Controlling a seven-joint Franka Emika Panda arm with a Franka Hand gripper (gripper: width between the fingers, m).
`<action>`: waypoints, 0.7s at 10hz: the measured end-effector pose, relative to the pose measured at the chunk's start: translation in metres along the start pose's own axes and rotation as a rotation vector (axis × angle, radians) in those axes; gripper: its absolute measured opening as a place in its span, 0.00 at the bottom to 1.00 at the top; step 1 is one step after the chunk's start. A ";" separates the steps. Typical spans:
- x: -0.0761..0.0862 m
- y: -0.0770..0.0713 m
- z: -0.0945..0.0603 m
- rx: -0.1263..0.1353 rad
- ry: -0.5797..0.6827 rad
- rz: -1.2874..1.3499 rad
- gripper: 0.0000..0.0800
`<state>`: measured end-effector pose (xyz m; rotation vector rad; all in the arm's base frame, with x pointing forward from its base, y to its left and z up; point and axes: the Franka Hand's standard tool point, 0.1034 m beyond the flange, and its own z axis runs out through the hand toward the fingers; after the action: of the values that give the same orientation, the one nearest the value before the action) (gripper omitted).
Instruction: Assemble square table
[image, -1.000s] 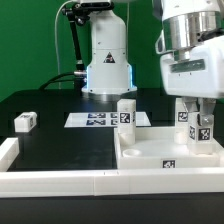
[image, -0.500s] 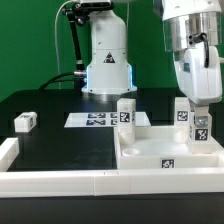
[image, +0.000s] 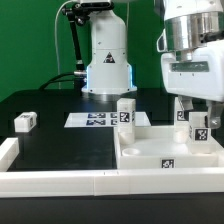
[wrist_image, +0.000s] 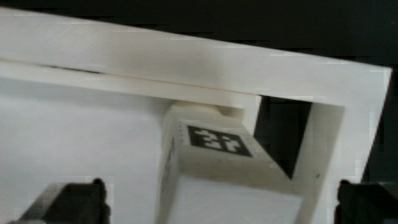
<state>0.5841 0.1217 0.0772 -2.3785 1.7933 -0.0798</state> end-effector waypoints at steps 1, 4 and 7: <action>-0.001 0.000 0.000 -0.005 -0.003 -0.092 0.81; -0.001 -0.002 0.000 -0.016 -0.005 -0.376 0.81; 0.004 -0.003 0.000 -0.026 -0.001 -0.626 0.81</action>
Offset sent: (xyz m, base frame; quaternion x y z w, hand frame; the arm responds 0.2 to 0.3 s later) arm 0.0081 0.0082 -0.0011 -0.0129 -0.0192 -0.2484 0.9684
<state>0.5880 0.1187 0.0774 -2.8556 0.9876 -0.1273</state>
